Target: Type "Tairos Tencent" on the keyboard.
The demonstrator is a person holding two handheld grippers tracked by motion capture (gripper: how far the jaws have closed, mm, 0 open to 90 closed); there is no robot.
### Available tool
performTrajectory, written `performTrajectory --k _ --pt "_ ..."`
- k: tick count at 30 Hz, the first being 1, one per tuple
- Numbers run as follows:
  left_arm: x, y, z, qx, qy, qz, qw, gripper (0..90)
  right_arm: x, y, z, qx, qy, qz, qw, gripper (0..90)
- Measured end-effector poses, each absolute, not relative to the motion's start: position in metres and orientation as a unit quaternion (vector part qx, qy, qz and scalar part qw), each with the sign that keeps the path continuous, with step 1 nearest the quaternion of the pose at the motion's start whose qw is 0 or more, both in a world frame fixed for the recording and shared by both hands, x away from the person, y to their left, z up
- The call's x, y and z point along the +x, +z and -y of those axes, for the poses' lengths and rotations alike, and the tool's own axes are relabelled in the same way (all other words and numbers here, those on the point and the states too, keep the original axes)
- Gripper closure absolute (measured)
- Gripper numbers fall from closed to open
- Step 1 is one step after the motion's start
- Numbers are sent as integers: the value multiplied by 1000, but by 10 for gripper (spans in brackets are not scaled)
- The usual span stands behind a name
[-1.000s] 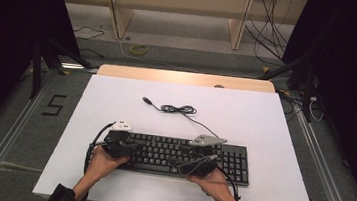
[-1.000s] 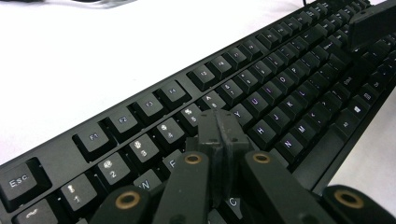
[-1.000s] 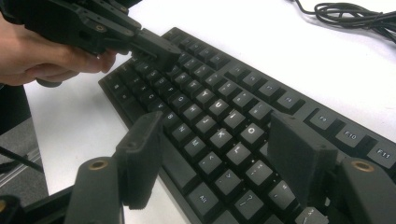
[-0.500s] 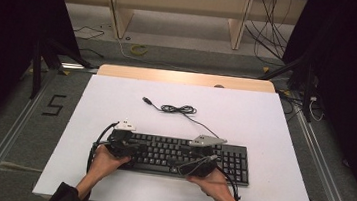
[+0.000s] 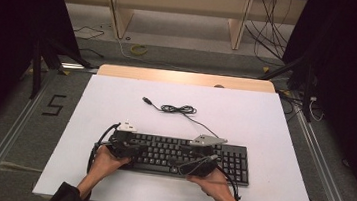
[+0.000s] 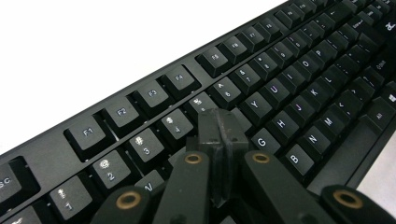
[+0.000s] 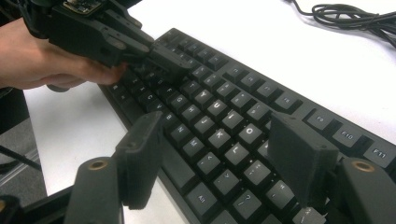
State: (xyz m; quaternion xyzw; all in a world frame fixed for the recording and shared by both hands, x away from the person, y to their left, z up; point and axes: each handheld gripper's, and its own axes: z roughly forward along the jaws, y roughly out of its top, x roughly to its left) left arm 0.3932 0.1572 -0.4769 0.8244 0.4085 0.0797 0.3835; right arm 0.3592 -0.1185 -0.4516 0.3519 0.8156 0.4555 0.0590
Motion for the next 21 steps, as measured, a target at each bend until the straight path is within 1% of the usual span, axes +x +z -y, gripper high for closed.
performTrajectory --k 4,5,7,9,10,13,21 --pt "391 -472 -158 821 83 -405 394 893 360 -451 119 355 456 -814 61 370" --pt "391 -470 -159 819 84 -405 398 865 361 -452 120 356 456 -813 63 370" --pt "390 -468 -160 813 80 -407 408 849 361 -452 120 357 456 -813 63 370" --pt "389 -465 -162 811 80 -406 414 791 362 -452 121 358 456 -812 65 370" --pt "389 -464 -163 811 78 -406 415 791 362 -452 121 358 456 -812 65 370" --pt "389 -462 -166 805 78 -408 423 689 362 -452 121 361 455 -811 65 370" --pt "388 -459 -173 792 68 -416 442 511 365 -454 121 363 454 -810 74 373"
